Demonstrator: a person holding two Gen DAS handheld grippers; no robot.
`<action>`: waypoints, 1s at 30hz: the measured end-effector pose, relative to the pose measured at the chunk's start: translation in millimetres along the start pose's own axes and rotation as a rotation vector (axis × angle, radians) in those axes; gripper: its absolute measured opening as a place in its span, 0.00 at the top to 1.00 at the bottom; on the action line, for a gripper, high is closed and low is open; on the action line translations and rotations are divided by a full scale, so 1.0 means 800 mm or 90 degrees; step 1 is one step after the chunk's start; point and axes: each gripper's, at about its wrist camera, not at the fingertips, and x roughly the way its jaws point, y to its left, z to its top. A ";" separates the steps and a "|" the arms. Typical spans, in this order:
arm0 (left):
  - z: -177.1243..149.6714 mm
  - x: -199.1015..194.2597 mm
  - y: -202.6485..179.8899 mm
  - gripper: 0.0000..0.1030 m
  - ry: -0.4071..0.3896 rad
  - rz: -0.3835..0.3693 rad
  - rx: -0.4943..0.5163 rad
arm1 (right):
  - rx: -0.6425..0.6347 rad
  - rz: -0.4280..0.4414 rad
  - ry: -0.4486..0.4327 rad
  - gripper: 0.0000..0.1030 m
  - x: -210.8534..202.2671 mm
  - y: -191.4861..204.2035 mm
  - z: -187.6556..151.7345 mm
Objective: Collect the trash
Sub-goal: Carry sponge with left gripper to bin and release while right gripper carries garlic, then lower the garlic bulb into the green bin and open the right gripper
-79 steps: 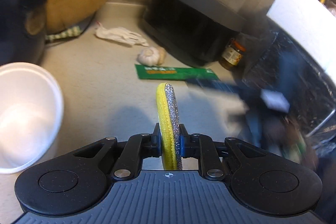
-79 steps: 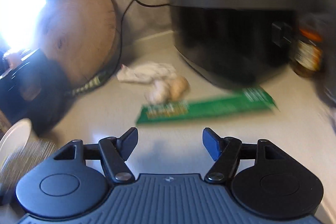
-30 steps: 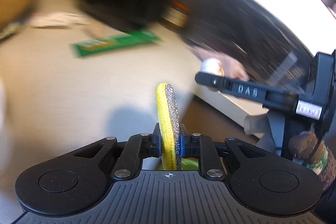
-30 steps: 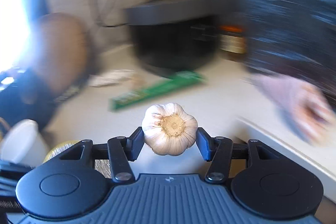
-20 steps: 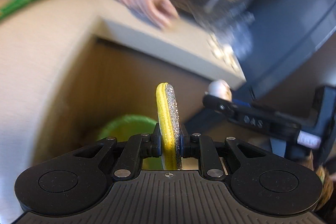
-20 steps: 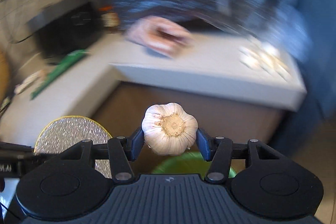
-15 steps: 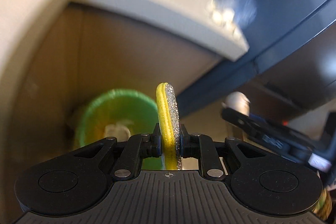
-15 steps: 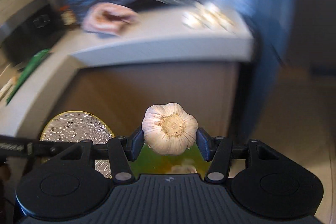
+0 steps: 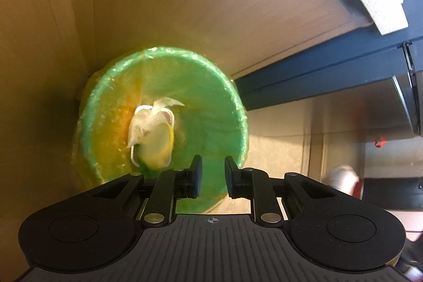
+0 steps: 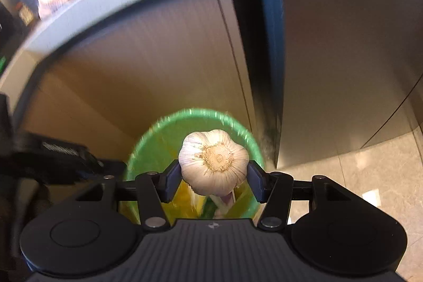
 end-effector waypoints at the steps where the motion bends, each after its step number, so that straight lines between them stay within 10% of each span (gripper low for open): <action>1: 0.001 -0.007 0.001 0.80 -0.006 0.004 -0.003 | -0.006 0.000 0.016 0.48 0.012 0.003 -0.001; 19: -0.002 -0.161 0.009 0.80 -0.153 0.047 -0.011 | 0.073 0.039 0.372 0.47 0.337 0.027 -0.001; 30: -0.032 -0.224 0.024 0.80 -0.243 0.024 -0.041 | -0.016 0.046 0.228 0.38 0.220 0.071 0.082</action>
